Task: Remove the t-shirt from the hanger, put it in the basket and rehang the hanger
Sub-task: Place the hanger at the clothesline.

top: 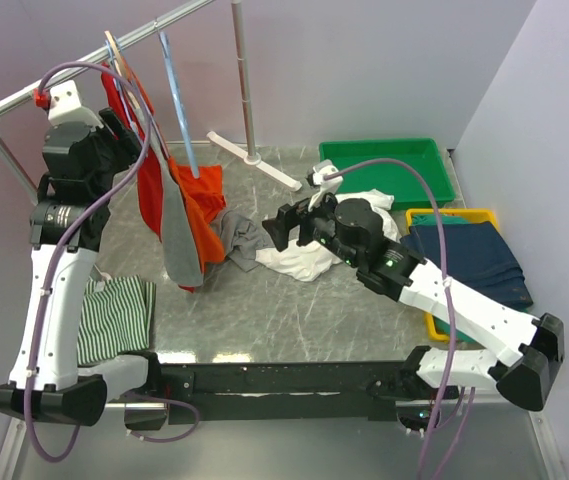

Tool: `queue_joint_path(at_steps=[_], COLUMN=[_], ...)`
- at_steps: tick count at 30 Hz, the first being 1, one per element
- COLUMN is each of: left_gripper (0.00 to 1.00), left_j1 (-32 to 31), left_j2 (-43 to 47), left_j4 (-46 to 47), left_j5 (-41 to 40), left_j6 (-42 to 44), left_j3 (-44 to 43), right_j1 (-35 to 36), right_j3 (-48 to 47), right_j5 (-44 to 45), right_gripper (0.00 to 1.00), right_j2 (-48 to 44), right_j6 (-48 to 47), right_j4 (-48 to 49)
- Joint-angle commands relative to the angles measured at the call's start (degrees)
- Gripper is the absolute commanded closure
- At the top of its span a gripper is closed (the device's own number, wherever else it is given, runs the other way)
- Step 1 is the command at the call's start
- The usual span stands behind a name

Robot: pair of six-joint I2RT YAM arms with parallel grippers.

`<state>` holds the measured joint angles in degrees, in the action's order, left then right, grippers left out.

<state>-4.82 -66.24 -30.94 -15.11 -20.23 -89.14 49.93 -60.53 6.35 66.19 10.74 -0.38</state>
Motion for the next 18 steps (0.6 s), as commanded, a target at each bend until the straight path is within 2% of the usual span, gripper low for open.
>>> queue_joint_path(at_steps=[1, 5, 9, 12, 15, 18], left_gripper=[0.35, 0.32, 0.26, 0.17, 0.12, 0.10], left_j1=[0.2, 0.2, 0.2, 0.2, 0.2, 0.2], left_j2=[3.0, 5.2, 6.8, 9.0, 11.0, 12.2], left_j4=[3.0, 3.7, 2.6, 3.1, 3.7, 3.9], left_j5=[2.2, 1.7, 0.9, 1.3, 2.0, 2.3], left_j6=[1.2, 1.7, 1.6, 1.0, 0.7, 0.6], left_j3=[-1.9, 0.1, 0.9, 3.3, 5.3, 6.4], right_j1=[0.0, -0.1, -1.0, -4.6, -13.1, -19.4], right_j3=[-3.1, -4.5, -6.7, -6.6, -4.1, -1.0], right_j5=[0.1, 1.9, 10.7, 13.2, 9.7, 6.2], right_gripper=[0.00, 0.00, 0.00, 0.00, 0.00, 0.00], right_j2=[2.1, 3.9, 7.4, 10.3, 11.9, 12.7], right_j6=[-0.8, -0.9, 0.8, 5.3, 10.6, 10.5], right_j4=[2.2, 1.2, -5.1, -10.0, -11.1, -9.4])
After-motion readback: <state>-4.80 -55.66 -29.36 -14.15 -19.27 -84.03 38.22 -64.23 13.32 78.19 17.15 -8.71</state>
